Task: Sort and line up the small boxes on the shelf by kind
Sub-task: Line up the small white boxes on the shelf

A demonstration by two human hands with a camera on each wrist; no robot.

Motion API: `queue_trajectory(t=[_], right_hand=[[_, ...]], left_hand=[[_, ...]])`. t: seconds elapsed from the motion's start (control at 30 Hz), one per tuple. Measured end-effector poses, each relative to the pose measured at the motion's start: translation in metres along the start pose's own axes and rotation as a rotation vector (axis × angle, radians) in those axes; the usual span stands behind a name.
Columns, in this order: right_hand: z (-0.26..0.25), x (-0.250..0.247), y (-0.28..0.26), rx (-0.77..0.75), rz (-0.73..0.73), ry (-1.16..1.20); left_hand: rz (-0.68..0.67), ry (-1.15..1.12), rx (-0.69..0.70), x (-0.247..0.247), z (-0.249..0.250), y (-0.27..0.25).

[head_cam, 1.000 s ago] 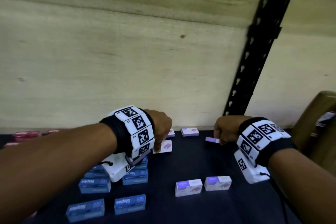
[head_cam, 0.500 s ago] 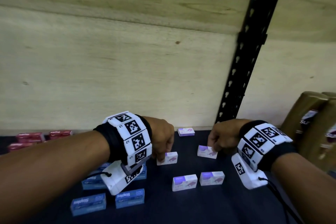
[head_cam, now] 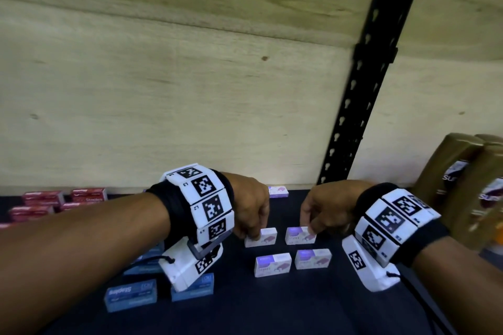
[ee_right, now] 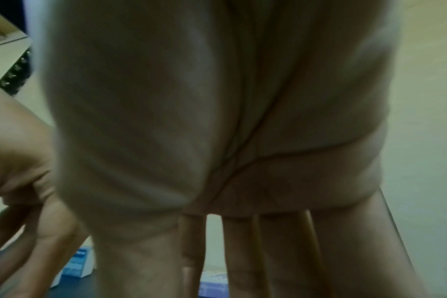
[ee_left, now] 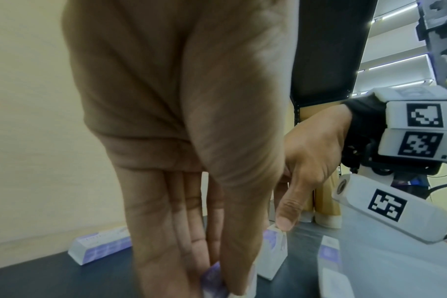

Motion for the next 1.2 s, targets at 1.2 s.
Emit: queue_trajectory(t=[1.2], right_hand=[[0.041,-0.046,0.08,-0.068,0.21,-0.05]], left_hand=[[0.241,0.342,-0.138,-0.056,-0.042,0.07]])
Point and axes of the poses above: each hand's wrist, its own y-axis towards the middle knuckle, its own x-axis out of the palm, z = x × y, the point moved 6 cm from there along y, towards the middle knuckle, and after that the axes turned 13 degrees about -x, right-handed, at the moved point
